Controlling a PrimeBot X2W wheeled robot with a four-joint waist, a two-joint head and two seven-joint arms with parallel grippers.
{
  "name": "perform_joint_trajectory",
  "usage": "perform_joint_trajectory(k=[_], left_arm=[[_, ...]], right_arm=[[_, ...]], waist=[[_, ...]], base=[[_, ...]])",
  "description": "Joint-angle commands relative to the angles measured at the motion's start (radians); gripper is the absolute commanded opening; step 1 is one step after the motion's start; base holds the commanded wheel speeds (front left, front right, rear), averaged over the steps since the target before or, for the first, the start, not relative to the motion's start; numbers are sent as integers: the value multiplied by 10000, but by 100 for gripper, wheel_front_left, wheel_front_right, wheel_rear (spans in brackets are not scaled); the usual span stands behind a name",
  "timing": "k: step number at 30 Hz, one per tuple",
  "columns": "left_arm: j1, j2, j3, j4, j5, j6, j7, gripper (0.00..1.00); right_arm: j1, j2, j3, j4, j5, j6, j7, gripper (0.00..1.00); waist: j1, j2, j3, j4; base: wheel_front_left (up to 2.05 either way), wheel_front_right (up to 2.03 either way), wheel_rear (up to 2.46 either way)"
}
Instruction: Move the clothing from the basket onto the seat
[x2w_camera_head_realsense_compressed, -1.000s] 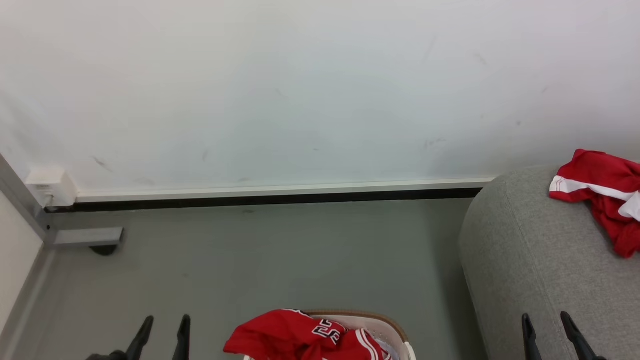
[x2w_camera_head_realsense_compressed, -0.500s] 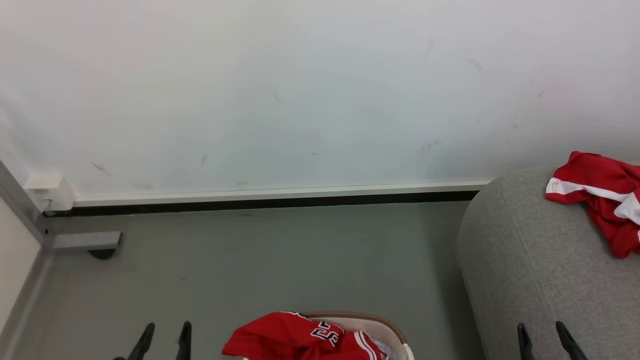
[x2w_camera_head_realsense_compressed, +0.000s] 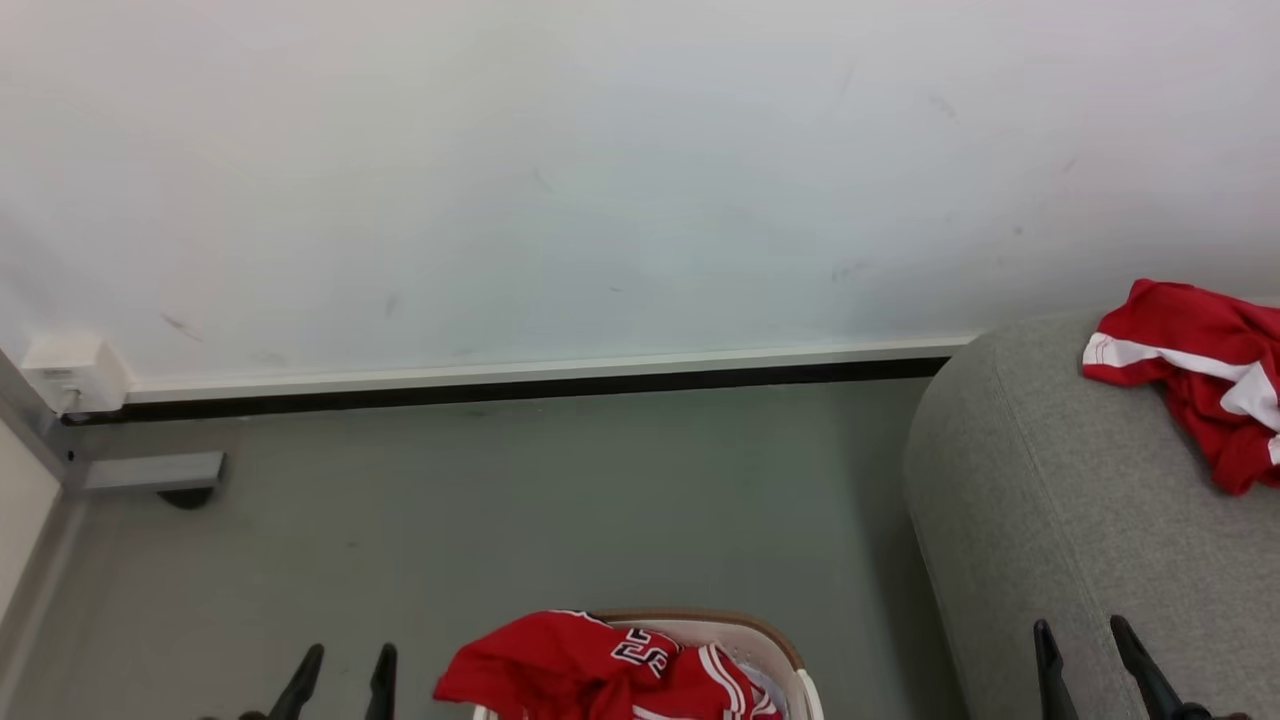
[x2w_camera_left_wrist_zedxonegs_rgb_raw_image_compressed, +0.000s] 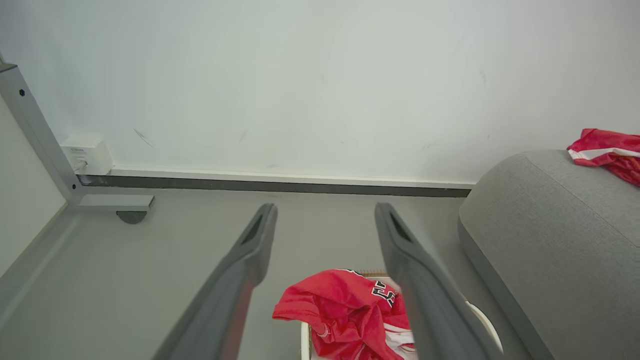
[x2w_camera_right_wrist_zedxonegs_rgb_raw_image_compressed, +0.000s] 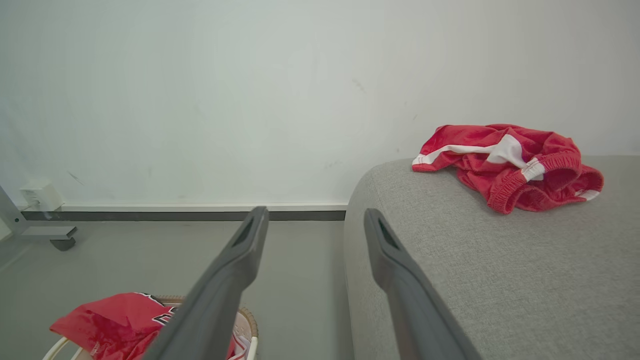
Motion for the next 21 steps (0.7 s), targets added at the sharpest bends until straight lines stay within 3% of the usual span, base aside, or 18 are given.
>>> perform_joint_trajectory(k=[1,6,11,17,21], left_arm=[[-127,85,-68,-50,-5,15,-9,100],[-640,389,-900,120,113,15,-9,100],[-1798,826,-2403,789,-69,15,66,100],[-3579,1249,-4434,2117,-486,16,965,100],[-4466,1421,-5187,3014,-844,16,1423,100]], right_arm=[[-184,-7,-12,-86,24,-25,-31,100],[-578,-7,-26,-426,0,-25,-19,100],[-1309,-6,67,-981,46,-25,-19,100],[-2207,-2,487,-1643,197,-25,-16,100],[-2596,-7,908,-2138,366,-25,-16,100]], waist=[[0,0,144,-117],[0,0,749,-396],[0,0,2029,-811],[0,0,3631,-1476],[0,0,4520,-2001]], base=[[0,0,0],[0,0,0],[0,0,0],[0,0,0],[0,0,0]])
